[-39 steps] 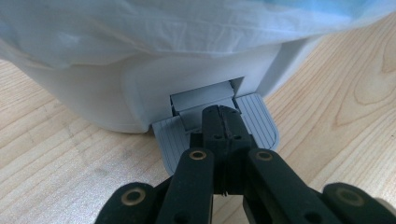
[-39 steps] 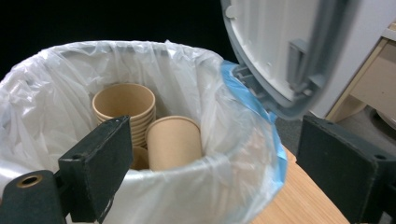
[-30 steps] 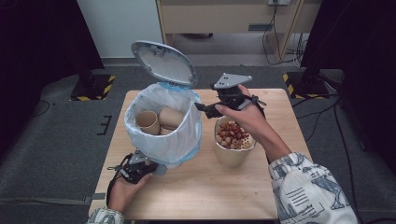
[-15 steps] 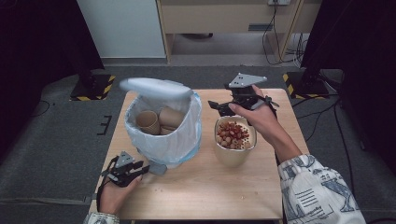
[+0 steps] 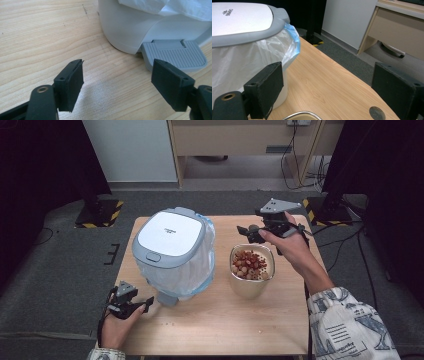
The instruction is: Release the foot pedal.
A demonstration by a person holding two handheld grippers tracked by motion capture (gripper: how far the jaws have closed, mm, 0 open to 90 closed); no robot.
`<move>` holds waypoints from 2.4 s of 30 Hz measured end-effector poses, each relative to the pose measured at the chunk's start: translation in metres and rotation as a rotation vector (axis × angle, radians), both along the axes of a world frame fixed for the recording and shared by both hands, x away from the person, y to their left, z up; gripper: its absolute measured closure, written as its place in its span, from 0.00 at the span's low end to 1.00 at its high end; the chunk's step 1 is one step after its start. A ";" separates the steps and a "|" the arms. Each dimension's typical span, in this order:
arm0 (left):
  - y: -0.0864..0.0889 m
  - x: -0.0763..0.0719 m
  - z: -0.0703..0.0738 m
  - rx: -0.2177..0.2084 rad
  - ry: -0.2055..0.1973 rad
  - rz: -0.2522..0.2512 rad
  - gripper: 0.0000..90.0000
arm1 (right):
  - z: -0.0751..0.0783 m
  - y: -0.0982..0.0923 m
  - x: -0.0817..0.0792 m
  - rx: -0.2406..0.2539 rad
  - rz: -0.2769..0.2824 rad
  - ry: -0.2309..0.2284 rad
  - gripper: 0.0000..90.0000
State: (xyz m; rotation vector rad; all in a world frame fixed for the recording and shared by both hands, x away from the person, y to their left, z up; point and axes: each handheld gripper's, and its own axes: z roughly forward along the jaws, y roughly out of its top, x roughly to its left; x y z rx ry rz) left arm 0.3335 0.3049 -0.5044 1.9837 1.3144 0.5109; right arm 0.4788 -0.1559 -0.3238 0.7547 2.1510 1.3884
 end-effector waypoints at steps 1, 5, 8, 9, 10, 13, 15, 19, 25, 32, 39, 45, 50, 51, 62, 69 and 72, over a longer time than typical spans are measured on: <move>0.000 0.000 0.000 0.003 0.004 -0.001 0.26 | 0.000 -0.001 0.000 0.001 -0.002 0.002 0.12; 0.000 0.002 -0.002 0.009 0.008 0.005 0.20 | -0.002 -0.008 -0.001 -0.001 -0.019 0.004 0.11; 0.002 0.003 -0.004 0.002 0.005 0.014 0.14 | -0.005 -0.016 -0.003 0.000 -0.043 0.008 0.10; 0.003 0.004 -0.004 0.000 0.004 0.016 0.13 | -0.006 -0.018 -0.003 -0.001 -0.051 0.007 0.10; 0.004 0.005 -0.005 0.002 0.003 0.018 0.12 | -0.007 -0.019 -0.003 -0.003 -0.054 0.007 0.10; 0.005 0.006 -0.007 0.003 0.003 0.016 0.11 | -0.011 -0.029 -0.004 0.001 -0.080 0.012 0.10; 0.006 0.006 -0.007 0.000 -0.005 0.015 0.11 | -0.013 -0.035 -0.005 0.004 -0.098 0.021 0.10; 0.007 0.006 -0.007 0.011 -0.013 0.002 0.08 | -0.017 -0.048 -0.006 0.014 -0.138 0.031 0.10; 0.008 0.007 -0.008 0.021 -0.016 -0.001 0.07 | -0.027 -0.065 -0.009 0.018 -0.185 0.047 0.10; 0.009 0.007 -0.009 0.035 -0.017 0.001 0.07 | -0.047 -0.084 -0.017 0.025 -0.246 0.079 0.09; 0.010 0.007 -0.009 0.035 -0.022 0.012 0.07 | -0.070 -0.104 -0.029 0.032 -0.298 0.101 0.10; 0.011 0.006 -0.009 0.044 -0.027 0.018 0.08 | -0.095 -0.119 -0.042 0.048 -0.329 0.136 0.10; 0.011 0.007 -0.009 0.048 -0.027 0.018 0.08 | -0.113 -0.131 -0.053 0.043 -0.351 0.156 0.10; 0.011 0.006 -0.009 0.047 -0.028 0.018 0.08 | -0.116 -0.133 -0.054 0.046 -0.356 0.160 0.10; 0.011 0.006 -0.010 0.056 -0.010 0.013 0.10 | -0.156 -0.146 -0.071 0.033 -0.388 0.245 0.11; 0.016 0.007 -0.013 0.074 -0.005 0.026 0.11 | -0.172 -0.147 -0.068 0.004 -0.410 0.285 0.09; 0.020 0.007 -0.014 0.087 -0.002 0.040 0.11 | -0.175 -0.148 -0.065 -0.019 -0.440 0.286 0.08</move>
